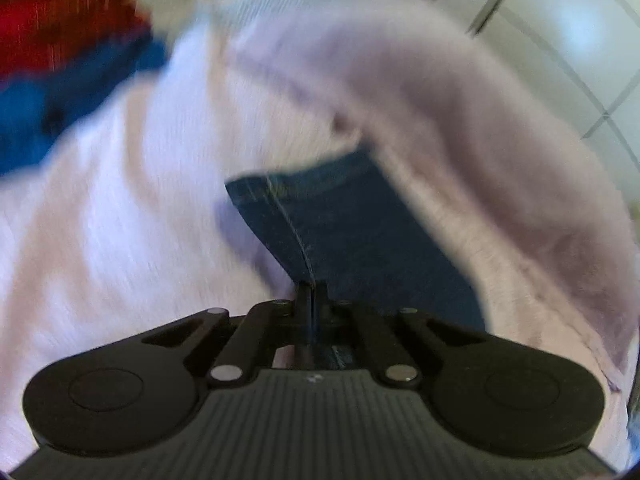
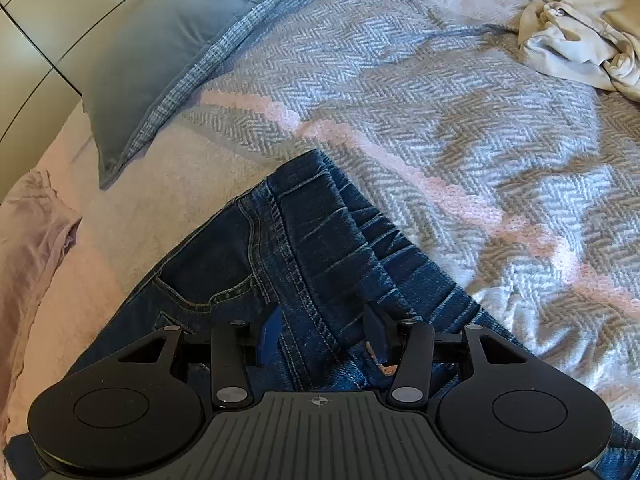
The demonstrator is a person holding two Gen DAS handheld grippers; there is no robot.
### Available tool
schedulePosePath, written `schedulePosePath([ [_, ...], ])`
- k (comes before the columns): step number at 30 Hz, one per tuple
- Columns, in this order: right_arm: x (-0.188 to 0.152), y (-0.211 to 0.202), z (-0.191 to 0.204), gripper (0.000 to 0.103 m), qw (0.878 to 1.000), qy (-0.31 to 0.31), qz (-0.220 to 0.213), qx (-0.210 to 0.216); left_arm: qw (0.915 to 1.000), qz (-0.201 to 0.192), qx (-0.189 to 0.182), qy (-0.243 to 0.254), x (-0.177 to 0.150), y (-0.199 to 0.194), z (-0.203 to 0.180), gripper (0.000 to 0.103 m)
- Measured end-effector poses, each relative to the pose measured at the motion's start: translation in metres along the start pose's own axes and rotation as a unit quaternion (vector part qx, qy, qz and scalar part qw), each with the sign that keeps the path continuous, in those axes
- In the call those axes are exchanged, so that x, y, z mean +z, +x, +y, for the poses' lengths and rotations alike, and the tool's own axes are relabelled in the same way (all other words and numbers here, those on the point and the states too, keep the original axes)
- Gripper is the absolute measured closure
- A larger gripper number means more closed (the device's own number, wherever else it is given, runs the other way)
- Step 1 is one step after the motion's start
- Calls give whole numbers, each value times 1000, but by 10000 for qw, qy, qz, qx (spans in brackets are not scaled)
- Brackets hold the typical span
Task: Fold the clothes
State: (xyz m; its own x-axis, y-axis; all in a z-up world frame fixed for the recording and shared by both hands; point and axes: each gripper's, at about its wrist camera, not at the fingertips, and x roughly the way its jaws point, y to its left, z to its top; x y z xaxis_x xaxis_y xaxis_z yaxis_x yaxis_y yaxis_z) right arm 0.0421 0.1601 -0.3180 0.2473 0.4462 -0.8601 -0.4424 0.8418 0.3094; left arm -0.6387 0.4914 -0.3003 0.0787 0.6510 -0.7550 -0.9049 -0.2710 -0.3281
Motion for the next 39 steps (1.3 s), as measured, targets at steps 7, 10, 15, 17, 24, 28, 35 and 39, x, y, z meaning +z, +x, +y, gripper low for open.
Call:
schedulePosePath([
  [7, 3, 2, 2, 54, 9997, -223, -5, 27, 9759, -146, 909, 1980, -24, -6, 5, 97],
  [10, 10, 2, -1, 54, 9994, -335, -68, 113, 9576, 328, 2080, 1965, -40, 25, 22, 98],
  [15, 42, -1, -16, 54, 9960, -558, -227, 659, 9853, -73, 1402, 974, -33, -20, 21, 97],
  [17, 55, 7, -22, 54, 9935, -588, -156, 959, 9906, 2, 1000, 929, -36, -41, 8, 97],
  [24, 81, 49, -47, 54, 9784, -700, 438, 1896, 9976, 555, -207, 367, -60, -64, -33, 97],
  [28, 90, 74, -61, 54, 9543, -768, 957, 2727, 9947, 825, -456, 419, -80, -64, -51, 97],
  [35, 114, 89, -71, 54, 9392, -622, 1144, 3176, 9921, 1028, -447, 560, -109, -74, -73, 97],
  [39, 125, 82, -81, 54, 9385, -579, 1017, 3248, 9904, 1106, -550, 621, -122, -76, -85, 97],
])
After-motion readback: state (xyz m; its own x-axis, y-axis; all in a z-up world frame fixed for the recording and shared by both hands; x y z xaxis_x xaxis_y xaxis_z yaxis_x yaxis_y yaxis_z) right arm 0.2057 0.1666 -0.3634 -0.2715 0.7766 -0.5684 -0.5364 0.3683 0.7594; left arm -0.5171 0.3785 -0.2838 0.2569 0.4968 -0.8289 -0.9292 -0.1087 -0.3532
